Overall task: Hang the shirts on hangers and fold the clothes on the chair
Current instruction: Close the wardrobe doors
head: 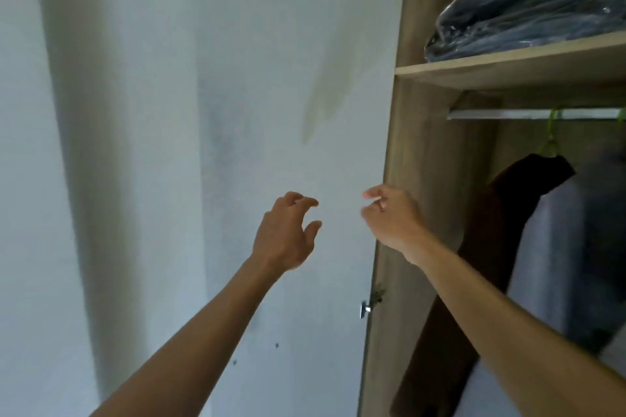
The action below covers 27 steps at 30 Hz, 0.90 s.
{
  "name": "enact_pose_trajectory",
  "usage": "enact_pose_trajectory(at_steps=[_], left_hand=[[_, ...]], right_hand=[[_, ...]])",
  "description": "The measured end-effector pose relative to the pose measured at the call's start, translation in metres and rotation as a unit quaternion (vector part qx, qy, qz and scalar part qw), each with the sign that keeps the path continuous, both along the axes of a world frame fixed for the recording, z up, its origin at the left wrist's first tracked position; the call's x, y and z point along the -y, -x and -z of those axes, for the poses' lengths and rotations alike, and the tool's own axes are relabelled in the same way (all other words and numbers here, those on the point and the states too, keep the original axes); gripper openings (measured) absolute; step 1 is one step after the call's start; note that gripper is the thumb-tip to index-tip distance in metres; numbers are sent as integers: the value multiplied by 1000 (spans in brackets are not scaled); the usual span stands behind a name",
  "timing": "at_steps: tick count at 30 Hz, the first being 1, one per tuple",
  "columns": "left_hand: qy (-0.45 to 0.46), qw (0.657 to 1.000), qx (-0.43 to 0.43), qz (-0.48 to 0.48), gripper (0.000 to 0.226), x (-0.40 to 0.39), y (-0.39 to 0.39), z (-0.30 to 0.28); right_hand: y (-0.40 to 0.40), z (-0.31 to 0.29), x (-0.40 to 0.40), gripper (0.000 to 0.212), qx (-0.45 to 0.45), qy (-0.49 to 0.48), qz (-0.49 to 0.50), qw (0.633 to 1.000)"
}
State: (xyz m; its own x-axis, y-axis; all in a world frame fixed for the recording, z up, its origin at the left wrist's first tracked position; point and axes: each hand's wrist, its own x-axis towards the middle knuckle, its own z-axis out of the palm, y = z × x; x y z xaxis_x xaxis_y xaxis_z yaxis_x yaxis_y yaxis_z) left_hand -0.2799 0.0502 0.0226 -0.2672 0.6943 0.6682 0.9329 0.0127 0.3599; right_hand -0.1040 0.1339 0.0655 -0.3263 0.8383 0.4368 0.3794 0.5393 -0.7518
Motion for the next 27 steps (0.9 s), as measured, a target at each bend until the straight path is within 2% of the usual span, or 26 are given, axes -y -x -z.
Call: enact_pose_trajectory(at_steps=[5,7,9,11,14,16,17,19,22,24,27], left_hand=[[-142,980,-22,-136,32,61,64,1],[-163,971,30,-172,37,74,85,-2],[-143,969,110,-168,44,79,109,-3],[-97,973,171,-119,47,80,132,-5],[-25,978,209,-10,37,79,155,-13],[-30,971,233,46,27,79,167,-18],[-32,967,245,67,27,79,171,-19],[-11,960,255,118,45,81,182,-21],[83,898,332,276,63,87,194,-29],[156,861,330,356,58,88,193,-36],[206,804,326,453,44,81,174,-42]], right_hand=[[85,-14,53,28,37,-70,-78,994],[117,-19,68,36,64,-123,-92,986],[146,-24,82,46,96,-173,-95,976],[171,-28,95,54,124,-207,-95,966],[200,-37,113,59,158,-255,-83,950],[213,-45,122,60,176,-291,-57,939],[216,-48,125,60,179,-305,-46,934],[218,-55,128,60,172,-336,-26,926],[217,-62,132,62,144,-378,29,914],[211,-68,135,62,117,-425,90,893],[190,-77,142,54,120,-489,176,846]])
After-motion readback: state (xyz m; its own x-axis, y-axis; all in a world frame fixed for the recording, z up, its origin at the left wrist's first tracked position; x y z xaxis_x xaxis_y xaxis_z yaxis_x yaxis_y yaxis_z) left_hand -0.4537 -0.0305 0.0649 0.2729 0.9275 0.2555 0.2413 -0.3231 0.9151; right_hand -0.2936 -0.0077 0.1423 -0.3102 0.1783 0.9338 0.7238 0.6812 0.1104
